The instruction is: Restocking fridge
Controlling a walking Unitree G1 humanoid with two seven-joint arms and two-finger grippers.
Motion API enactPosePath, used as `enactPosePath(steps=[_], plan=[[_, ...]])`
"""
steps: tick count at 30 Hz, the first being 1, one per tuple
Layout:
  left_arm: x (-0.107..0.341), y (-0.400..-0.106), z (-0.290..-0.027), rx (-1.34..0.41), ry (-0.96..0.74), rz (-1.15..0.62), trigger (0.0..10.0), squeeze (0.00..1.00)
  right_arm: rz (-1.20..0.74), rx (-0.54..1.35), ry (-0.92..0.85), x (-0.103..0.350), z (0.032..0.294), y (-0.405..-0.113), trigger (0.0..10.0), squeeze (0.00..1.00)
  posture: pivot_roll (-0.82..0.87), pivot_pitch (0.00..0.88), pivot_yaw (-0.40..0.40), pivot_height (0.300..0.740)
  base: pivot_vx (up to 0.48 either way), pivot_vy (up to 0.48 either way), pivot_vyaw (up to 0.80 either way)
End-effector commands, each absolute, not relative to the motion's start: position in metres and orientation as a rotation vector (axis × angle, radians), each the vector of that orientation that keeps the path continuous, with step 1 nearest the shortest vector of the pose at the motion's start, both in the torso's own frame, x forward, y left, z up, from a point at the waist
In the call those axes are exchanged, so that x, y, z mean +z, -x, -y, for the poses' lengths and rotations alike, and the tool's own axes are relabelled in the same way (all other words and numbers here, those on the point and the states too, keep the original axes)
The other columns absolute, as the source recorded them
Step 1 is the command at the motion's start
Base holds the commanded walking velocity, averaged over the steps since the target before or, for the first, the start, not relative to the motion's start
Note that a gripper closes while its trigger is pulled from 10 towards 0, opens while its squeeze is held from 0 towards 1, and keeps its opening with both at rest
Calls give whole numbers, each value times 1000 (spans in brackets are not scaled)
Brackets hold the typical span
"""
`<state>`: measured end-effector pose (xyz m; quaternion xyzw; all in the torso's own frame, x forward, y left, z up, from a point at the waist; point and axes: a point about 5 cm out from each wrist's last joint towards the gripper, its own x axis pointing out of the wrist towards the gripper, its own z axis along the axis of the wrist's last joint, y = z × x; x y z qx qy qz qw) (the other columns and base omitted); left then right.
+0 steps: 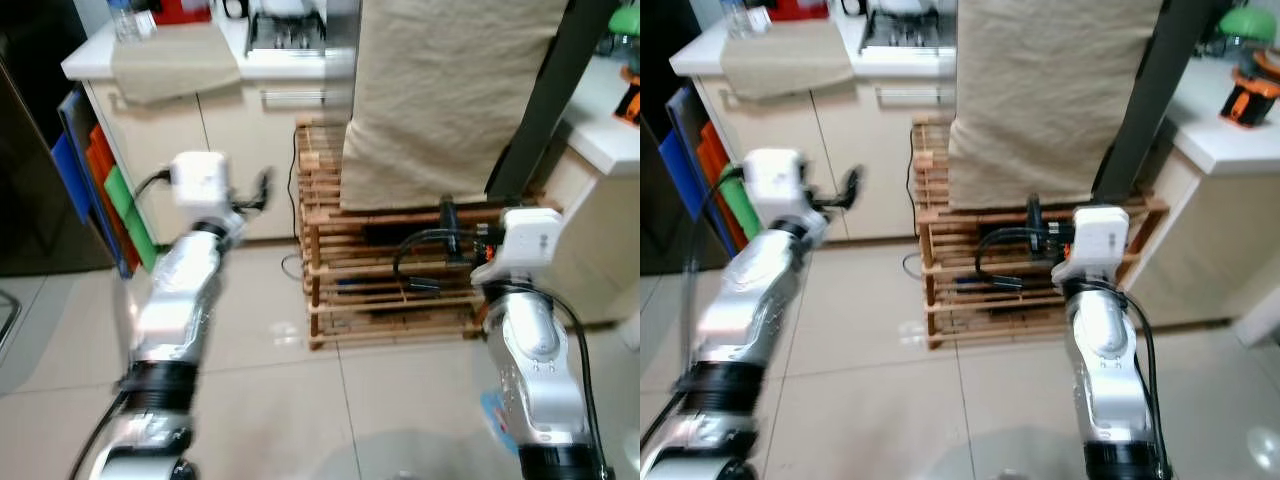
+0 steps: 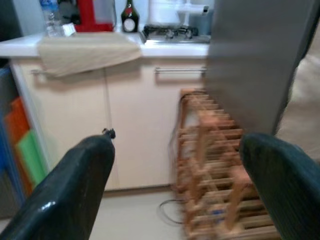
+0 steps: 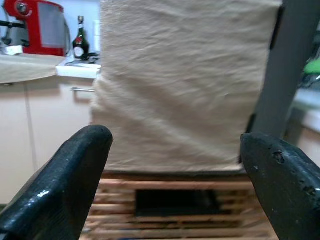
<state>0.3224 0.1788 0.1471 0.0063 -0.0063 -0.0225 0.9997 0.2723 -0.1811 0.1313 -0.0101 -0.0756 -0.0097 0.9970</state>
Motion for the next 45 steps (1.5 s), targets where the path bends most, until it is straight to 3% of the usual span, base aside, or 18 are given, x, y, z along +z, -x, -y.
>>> enactPosePath(steps=[1, 12, 21, 23, 29, 35, 45], plan=[[152, -317, -161, -142, -60, 57, 10000, 0, 118, -104, -24, 127, 197, -269, 10000, 0, -131, 23, 34, 740, 0, 0, 0], [150, -320, -149, -188, -71, 46, 10000, 0, 68, -138, 9, 123, 206, -273, 10000, 0, -137, 17, 33, 740, 383, 87, -500], [140, -302, -167, -185, -7, 5, 10000, 0, 16, -149, -13, 111, 214, -262, 10000, 0, -146, 23, 36, 740, 442, 0, -765], [140, -281, -177, -184, 87, 35, 10000, 0, 11, -151, -4, 110, 218, -254, 10000, 0, -144, 26, 35, 740, 150, 412, -763], [126, -247, -189, -191, 39, 1, 10000, 0, -39, -125, 3, 101, 218, -231, 10000, 0, -131, 35, 15, 740, 0, 475, -757], [125, -247, -193, -153, 87, -1, 10000, 0, -52, -122, -3, 99, 220, -234, 10000, 0, -128, 35, 6, 740, 0, 480, -749], [125, -242, -188, -231, 59, 33, 10000, 0, -41, -86, 16, 105, 219, -241, 10000, 0, -125, 34, -4, 740, 0, 472, 0]])
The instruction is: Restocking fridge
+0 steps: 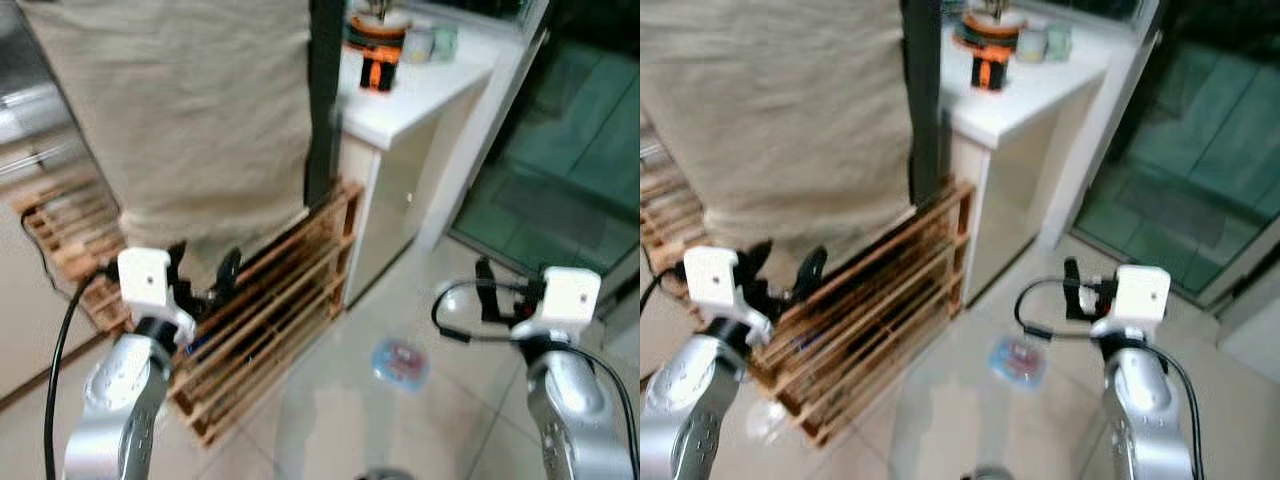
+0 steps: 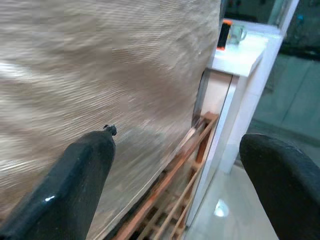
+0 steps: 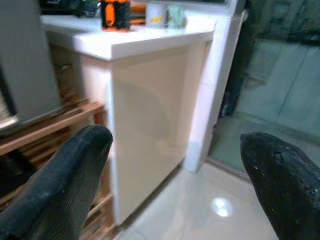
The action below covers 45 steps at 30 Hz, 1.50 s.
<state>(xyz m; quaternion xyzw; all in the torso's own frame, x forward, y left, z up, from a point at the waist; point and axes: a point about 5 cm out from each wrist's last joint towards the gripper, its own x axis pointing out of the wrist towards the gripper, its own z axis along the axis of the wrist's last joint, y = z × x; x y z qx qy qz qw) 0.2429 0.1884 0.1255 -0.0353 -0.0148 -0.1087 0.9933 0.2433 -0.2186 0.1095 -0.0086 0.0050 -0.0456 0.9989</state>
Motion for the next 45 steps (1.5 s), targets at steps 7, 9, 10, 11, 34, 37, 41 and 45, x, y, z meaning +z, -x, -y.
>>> enactPosePath(steps=[7, 9, 10, 11, 34, 37, 41, 45], plan=[[95, -221, -226, -98, 4, -50, 10000, 0, -38, -130, -93, 103, 218, -216, 10000, 0, -121, 37, -8, 740, 0, 463, 0], [92, -217, -228, -101, -2, -56, 10000, 0, -41, -133, -96, 102, 219, -215, 10000, 0, -121, 37, -8, 740, 0, 469, 0], [90, -215, -228, -105, -11, -56, 10000, 0, -46, -124, -94, 102, 218, -215, 10000, 0, -116, 39, -11, 740, 0, 469, 0], [90, -215, -228, -105, -11, -56, 10000, 0, -46, -124, -94, 102, 218, -215, 10000, 0, -116, 39, -11, 740, 0, 469, 0], [164, -290, -175, -185, 54, 110, 10000, 0, 42, -19, -70, 118, 195, -261, 10000, 0, -115, 24, 20, 740, 0, 145, -411], [162, -291, -174, -196, 48, 95, 10000, 0, 46, -32, -73, 118, 195, -261, 10000, 0, -118, 19, 20, 740, 0, 0, -675], [143, -284, -179, -202, 28, 27, 10000, 0, 50, -5, -91, 120, 190, -257, 10000, 0, -135, 20, 27, 740, 0, 0, -675], [135, -280, -172, -225, 21, 15, 10000, 0, 29, -25, -102, 117, 193, -255, 10000, 0, -139, 16, 24, 740, 0, 0, -675]])
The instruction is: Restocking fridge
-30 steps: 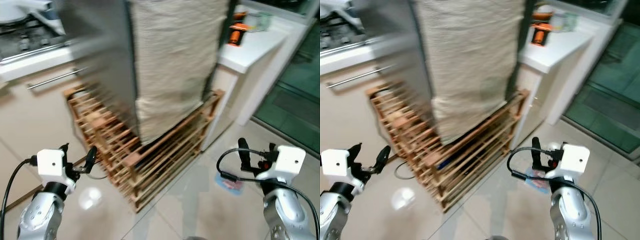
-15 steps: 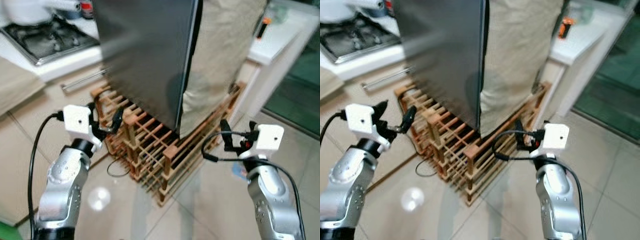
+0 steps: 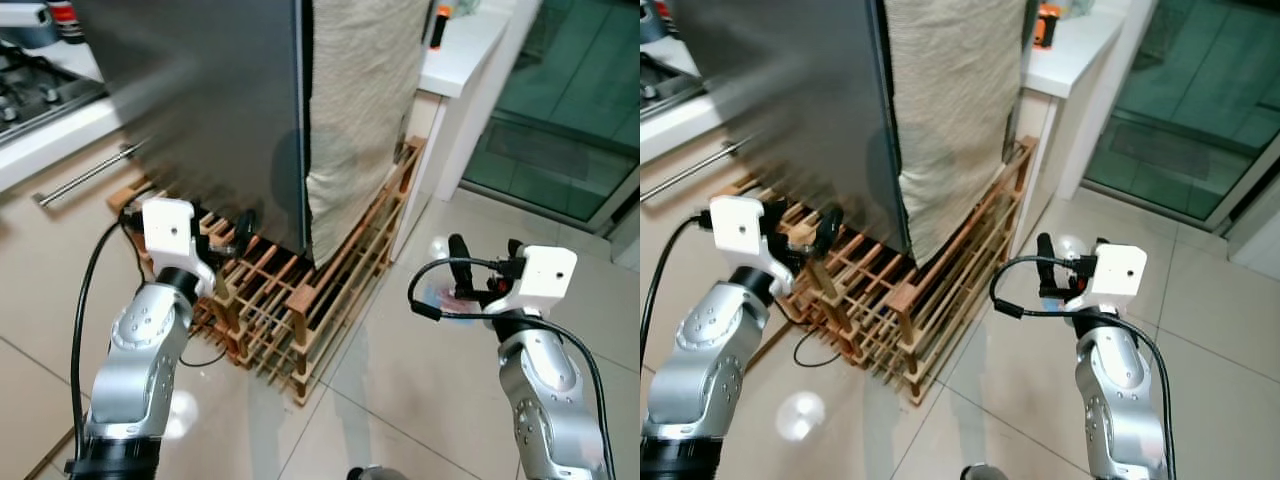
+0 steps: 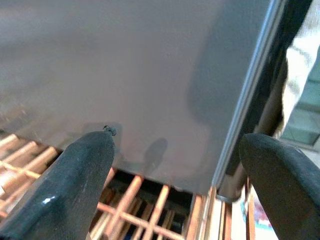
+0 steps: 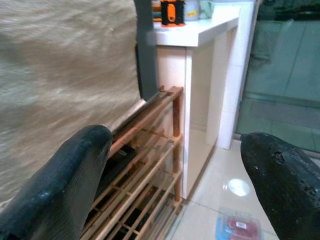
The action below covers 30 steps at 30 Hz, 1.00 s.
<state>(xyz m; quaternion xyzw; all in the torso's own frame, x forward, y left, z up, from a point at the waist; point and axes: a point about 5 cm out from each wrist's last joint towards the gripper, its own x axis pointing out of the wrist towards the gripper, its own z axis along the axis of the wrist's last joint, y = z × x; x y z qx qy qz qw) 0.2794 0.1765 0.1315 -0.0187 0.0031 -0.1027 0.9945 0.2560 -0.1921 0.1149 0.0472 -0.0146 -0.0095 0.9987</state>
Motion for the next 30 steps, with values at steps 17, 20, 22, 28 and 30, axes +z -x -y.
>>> enactPosePath(steps=[17, 20, 22, 28, 30], plan=[[172, -308, -155, -273, 56, 168, 10000, 0, 63, -22, -46, 126, 192, -267, 10000, 0, -148, 0, 25, 740, 155, 0, -400], [179, -312, -158, -268, 51, 190, 10000, 0, 68, -6, -27, 127, 191, -268, 10000, 0, -149, 0, 25, 740, 0, 0, 0], [183, -314, -159, -267, 51, 199, 10000, 0, 66, -2, -30, 126, 190, -268, 10000, 0, -149, 0, 25, 740, 0, 0, 0], [194, -315, -153, -312, 59, 225, 10000, 0, 57, -5, -41, 123, 189, -267, 10000, 0, -150, 0, 24, 740, 0, 0, 0], [195, -314, -150, -336, 53, 220, 10000, 0, 54, -9, -45, 122, 190, -267, 10000, 0, -150, 0, 24, 740, 0, 0, 0]])
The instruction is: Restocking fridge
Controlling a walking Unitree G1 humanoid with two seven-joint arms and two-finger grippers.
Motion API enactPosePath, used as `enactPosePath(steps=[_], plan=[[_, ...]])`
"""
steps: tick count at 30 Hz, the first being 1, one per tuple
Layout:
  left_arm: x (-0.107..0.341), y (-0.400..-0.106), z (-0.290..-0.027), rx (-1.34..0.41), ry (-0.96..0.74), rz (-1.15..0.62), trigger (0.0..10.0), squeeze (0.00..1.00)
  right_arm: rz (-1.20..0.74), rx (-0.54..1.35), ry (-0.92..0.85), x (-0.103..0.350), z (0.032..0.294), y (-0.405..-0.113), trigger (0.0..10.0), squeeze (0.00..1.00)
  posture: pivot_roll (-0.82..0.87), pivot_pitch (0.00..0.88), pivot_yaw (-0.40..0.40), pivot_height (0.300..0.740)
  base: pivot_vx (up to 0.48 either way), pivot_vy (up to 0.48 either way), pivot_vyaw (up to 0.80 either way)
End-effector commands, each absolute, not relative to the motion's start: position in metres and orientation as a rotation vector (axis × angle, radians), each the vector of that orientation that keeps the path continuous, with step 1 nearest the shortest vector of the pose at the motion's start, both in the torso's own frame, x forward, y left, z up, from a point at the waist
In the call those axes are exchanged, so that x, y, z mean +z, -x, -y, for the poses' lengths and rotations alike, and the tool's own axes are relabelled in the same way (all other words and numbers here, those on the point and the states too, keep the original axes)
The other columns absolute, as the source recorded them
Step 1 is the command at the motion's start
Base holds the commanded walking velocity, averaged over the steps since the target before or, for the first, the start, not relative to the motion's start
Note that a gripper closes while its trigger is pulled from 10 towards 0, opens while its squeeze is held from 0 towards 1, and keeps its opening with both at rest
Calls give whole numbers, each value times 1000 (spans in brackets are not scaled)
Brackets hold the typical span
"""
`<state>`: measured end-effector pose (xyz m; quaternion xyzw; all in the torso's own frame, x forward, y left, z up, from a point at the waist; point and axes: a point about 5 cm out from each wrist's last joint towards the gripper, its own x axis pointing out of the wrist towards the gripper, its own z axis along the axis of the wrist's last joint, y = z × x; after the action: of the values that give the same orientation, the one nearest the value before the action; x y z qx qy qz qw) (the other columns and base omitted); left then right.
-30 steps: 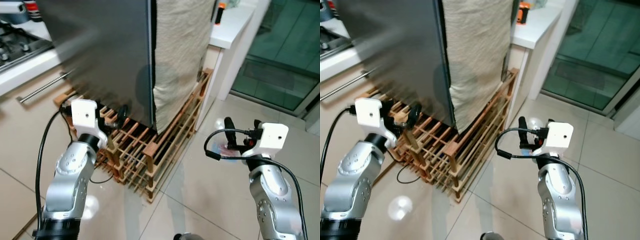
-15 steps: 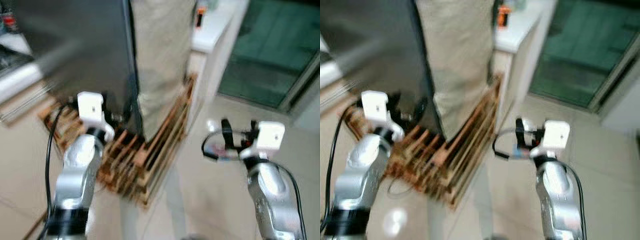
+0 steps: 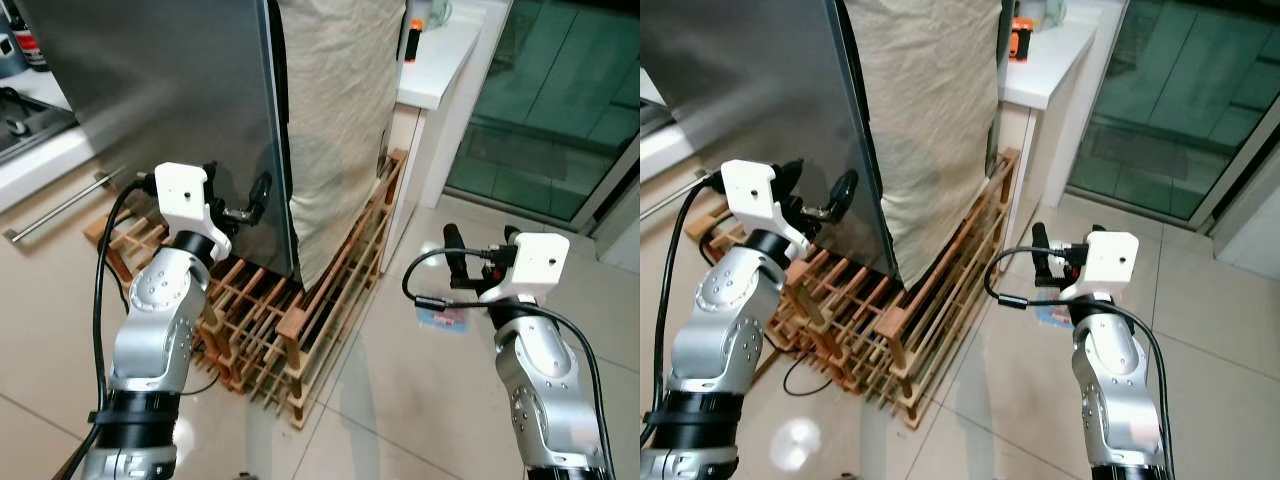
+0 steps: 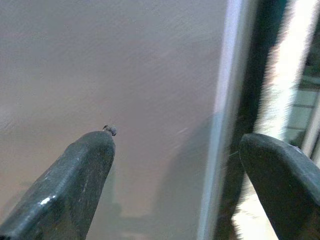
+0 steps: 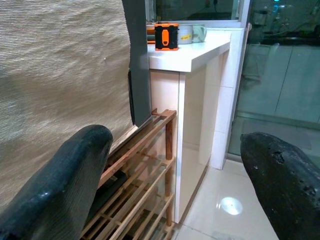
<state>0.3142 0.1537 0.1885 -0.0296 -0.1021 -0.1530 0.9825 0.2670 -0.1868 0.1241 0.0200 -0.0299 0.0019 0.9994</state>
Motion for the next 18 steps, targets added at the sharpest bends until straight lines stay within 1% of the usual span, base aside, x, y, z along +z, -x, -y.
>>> enactPosePath(steps=[1, 6, 8, 18], plan=[[195, -314, -145, -376, 46, 210, 10000, 0, 49, -22, -56, 121, 192, -266, 10000, 0, -150, 0, 24, 740, 0, 0, 0], [192, -316, -136, -426, 52, 183, 10000, 0, 38, -39, -35, 119, 195, -266, 10000, 0, -152, 0, 20, 740, 0, 0, 0], [190, -319, -132, -435, 65, 167, 10000, 0, 41, -33, -30, 120, 194, -268, 10000, 0, -154, 0, 22, 740, 0, 0, -775], [203, -319, -130, -429, 98, 210, 10000, 0, 48, -24, -34, 118, 192, -265, 10000, 0, -161, 0, 26, 740, 0, 0, 0]])
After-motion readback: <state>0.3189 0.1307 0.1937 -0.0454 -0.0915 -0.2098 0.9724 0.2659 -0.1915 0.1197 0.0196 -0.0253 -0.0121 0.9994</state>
